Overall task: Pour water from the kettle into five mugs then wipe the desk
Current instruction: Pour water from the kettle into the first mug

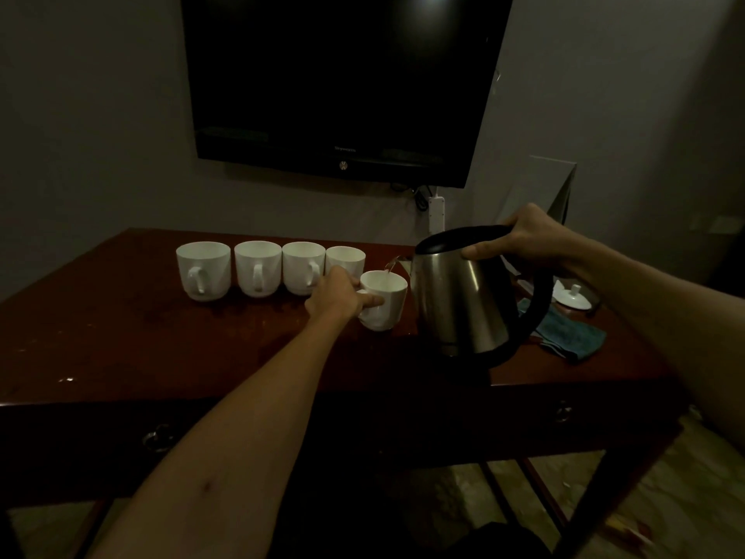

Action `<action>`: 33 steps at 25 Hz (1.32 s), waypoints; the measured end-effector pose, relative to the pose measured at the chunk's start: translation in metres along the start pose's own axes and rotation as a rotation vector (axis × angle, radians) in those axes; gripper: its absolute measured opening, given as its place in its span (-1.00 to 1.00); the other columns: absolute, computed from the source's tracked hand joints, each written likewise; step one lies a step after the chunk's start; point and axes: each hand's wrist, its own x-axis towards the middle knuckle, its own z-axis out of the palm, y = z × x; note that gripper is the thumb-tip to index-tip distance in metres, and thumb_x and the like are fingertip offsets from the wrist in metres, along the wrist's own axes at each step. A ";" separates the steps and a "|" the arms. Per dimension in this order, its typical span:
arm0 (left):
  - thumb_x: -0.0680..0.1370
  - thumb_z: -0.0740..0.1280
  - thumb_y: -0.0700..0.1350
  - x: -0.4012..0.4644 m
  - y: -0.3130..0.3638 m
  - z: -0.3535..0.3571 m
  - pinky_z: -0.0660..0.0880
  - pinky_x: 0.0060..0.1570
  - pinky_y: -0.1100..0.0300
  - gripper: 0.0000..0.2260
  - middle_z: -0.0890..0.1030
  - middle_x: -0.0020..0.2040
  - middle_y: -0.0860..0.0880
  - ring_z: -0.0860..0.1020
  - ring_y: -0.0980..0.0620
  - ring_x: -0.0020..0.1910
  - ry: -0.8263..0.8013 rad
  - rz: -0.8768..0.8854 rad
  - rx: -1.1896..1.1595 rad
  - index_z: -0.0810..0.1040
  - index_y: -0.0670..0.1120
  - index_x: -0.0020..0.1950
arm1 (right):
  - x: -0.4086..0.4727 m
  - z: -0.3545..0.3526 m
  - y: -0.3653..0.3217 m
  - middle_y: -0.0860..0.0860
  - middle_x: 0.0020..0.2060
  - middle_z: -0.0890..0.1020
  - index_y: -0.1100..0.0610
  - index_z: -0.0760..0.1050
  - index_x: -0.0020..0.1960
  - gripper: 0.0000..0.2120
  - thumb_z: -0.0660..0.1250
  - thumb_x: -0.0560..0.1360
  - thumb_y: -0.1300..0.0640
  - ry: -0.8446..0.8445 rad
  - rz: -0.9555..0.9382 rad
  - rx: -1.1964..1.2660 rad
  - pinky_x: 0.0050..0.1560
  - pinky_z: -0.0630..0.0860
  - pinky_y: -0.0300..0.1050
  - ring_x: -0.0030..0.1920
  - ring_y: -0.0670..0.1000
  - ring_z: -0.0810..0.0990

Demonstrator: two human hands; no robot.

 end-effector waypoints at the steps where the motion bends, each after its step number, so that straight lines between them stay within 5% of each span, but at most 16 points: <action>1: 0.42 0.53 0.08 0.000 0.001 0.000 0.33 -0.05 0.02 -0.54 0.62 0.17 -0.07 0.51 -0.08 0.22 -0.002 -0.001 -0.001 0.60 -0.06 0.27 | 0.000 0.000 0.000 -0.05 -0.61 0.47 0.44 0.59 0.02 -0.39 0.54 0.25 -0.07 -0.002 0.001 0.002 -0.59 0.35 -0.27 -0.63 -0.13 0.40; 18: 0.42 0.53 0.08 0.003 -0.001 0.002 0.32 -0.06 0.02 -0.55 0.62 0.17 -0.07 0.51 -0.08 0.23 0.004 0.000 -0.004 0.61 -0.05 0.25 | 0.002 0.000 -0.004 0.07 -0.48 0.49 0.41 0.60 -0.06 -0.37 0.54 0.17 -0.12 -0.015 -0.031 -0.021 -0.56 0.39 -0.22 -0.54 -0.02 0.42; 25: 0.40 0.54 0.10 0.006 -0.001 0.002 0.30 -0.08 0.00 -0.54 0.62 0.14 -0.06 0.51 -0.08 0.22 0.003 -0.009 0.016 0.61 -0.05 0.23 | 0.002 0.001 -0.007 0.09 -0.41 0.54 0.31 0.60 -0.15 -0.53 0.54 0.22 -0.09 -0.018 -0.007 -0.038 -0.53 0.41 -0.22 -0.48 0.00 0.46; 33: 0.41 0.53 0.11 0.007 -0.002 0.003 0.31 -0.05 0.00 -0.56 0.63 0.14 -0.08 0.51 -0.10 0.23 0.009 0.005 0.037 0.62 -0.05 0.21 | 0.003 0.001 -0.005 0.07 -0.48 0.48 0.34 0.59 -0.18 -0.53 0.56 0.23 -0.07 -0.004 -0.005 -0.037 -0.54 0.38 -0.19 -0.54 -0.02 0.43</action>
